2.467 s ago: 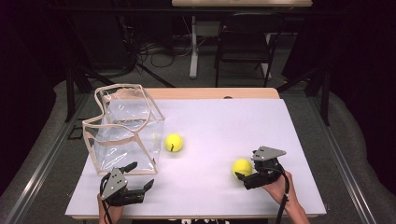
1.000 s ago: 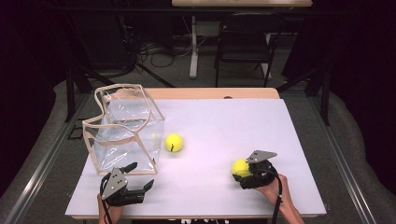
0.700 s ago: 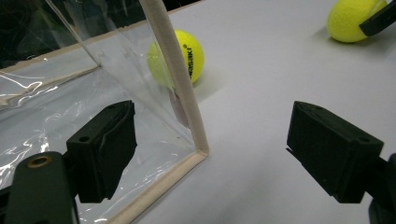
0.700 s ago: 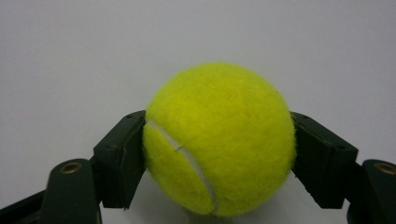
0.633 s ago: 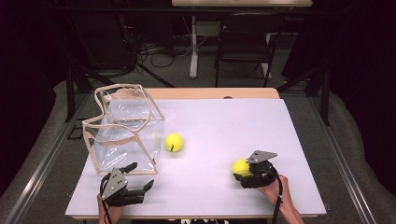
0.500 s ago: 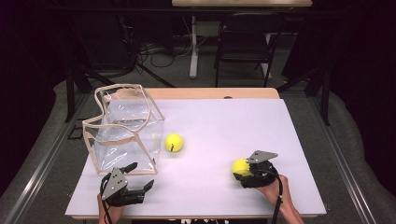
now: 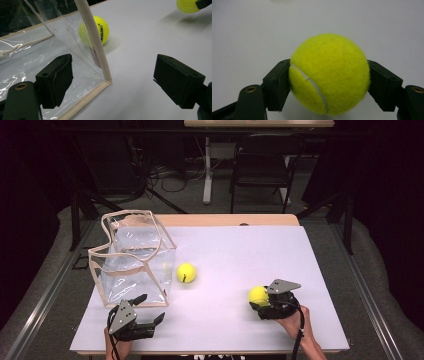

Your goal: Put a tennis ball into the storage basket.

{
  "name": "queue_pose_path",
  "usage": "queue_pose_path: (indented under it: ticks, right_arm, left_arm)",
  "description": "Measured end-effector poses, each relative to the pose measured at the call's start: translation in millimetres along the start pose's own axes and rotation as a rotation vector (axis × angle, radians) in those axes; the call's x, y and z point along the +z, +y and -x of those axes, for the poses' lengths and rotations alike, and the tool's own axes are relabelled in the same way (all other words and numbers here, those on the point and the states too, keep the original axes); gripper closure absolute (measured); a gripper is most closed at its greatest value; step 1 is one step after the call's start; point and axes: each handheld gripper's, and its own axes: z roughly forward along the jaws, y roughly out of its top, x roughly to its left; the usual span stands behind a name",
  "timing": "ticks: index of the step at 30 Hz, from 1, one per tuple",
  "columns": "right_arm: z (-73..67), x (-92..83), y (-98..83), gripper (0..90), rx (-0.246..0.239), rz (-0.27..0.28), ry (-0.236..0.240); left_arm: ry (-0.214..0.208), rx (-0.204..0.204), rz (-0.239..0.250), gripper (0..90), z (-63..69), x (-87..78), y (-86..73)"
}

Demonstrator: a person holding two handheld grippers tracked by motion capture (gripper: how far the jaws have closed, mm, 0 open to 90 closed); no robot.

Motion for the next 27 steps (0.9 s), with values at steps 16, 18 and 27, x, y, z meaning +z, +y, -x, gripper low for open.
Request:
queue_pose_path:
  ticks: [16, 18, 27]
  right_arm:
    - [-3.2, -7.5, 10.2, 26.0, -0.018, 0.039, -0.014]
    - [-3.9, -8.1, 11.8, 26.0, -0.021, 0.046, -0.013]
    - [-6.2, -9.7, 17.6, 26.0, -0.029, 0.061, -0.014]
  left_arm:
    - [0.000, -0.001, -0.003, 15.9, 0.3, 0.1, -0.2]
    - [0.000, -0.002, -0.002, 16.0, 0.5, 0.0, -0.2]
    - [-0.001, 0.002, -0.002, 15.9, 0.3, 0.1, -0.4]
